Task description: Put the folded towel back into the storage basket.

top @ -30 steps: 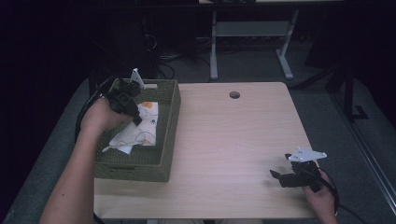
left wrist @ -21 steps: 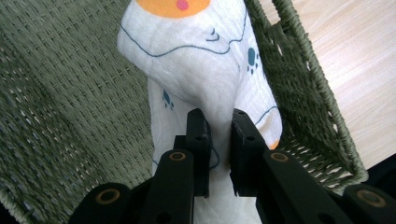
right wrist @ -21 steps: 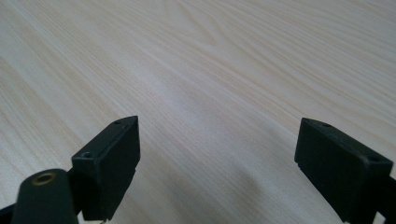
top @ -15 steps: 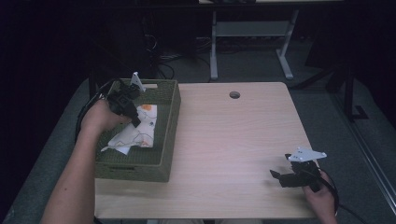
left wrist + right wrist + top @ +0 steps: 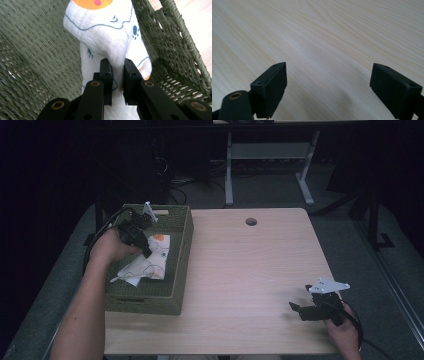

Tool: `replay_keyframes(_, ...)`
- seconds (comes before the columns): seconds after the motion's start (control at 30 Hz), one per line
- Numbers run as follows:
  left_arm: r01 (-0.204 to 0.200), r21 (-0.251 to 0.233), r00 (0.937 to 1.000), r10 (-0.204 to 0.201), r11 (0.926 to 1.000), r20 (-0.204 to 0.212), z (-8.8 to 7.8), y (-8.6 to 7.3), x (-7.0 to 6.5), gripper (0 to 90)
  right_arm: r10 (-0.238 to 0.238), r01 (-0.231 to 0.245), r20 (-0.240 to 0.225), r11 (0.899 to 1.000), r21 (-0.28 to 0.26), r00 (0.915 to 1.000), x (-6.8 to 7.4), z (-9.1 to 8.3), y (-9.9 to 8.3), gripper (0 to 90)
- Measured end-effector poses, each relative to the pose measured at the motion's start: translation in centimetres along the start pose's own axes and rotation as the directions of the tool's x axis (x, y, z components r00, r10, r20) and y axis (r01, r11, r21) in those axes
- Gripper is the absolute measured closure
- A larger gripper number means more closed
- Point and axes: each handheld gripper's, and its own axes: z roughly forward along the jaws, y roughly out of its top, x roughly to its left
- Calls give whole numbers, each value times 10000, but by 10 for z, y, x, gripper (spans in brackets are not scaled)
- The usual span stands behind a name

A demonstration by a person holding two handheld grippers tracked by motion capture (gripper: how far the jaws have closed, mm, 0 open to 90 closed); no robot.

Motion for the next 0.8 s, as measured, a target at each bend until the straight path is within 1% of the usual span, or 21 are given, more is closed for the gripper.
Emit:
replay_keyframes(0.07, -88, -16, 10000, 88, 10000, -22, 1, 0, 1, 800, 20, -20, -6, 10000, 0, 10000, 0, 0, 0, 138)
replay_keyframes(0.1, -140, 31, 9999, 140, 9999, -91, 2, 0, 1, 780, 17, -17, -6, 10000, 1, 10000, 0, 0, 0, 138)
replay_keyframes(0.13, -175, 38, 9992, 176, 9998, -369, 2, 1, 2, 709, 21, -21, -4, 10000, 14, 10000, 0, 0, 0, 138)
replay_keyframes(0.17, -76, -12, 9981, 75, 10000, -613, 2, 0, 2, 635, 3, -3, -10, 10000, 19, 10000, 0, 0, 0, 138)
replay_keyframes(0.2, -24, -44, 9980, 21, 10000, -626, 1, 0, 3, 620, 3, -3, -14, 10000, 18, 10000, 0, 0, 0, 138)
replay_keyframes(0.27, 90, -189, 9977, -102, 9998, -671, -1, -1, 4, 607, 13, -13, -25, 10000, 1, 10000, 0, 0, 0, 138)
replay_keyframes(0.33, 88, -178, 9981, -99, 9998, -606, -2, -2, 4, 595, 1, -1, -10, 10000, 14, 10000, 0, 0, 0, 138)
replay_keyframes(0.37, 25, -193, 9980, -37, 9998, -625, -2, -2, 3, 593, 1, -1, -12, 10000, 8, 10000, 1, 0, 0, 138)
replay_keyframes(0.47, 15, -164, 9980, -25, 9999, -627, -3, -3, 0, 583, -57, 57, -24, 10000, 7, 10000, 1, 0, 1, 138)
replay_keyframes(0.57, 82, -196, 9979, -94, 9998, -634, -3, -3, -1, 582, -86, 86, -36, 10000, 12, 10000, 2, 0, 1, 138)
replay_keyframes(0.8, 105, -86, 9976, -111, 9999, -679, -4, -5, -2, 575, -95, 95, -62, 10000, 15, 9999, 3, 0, 1, 138)
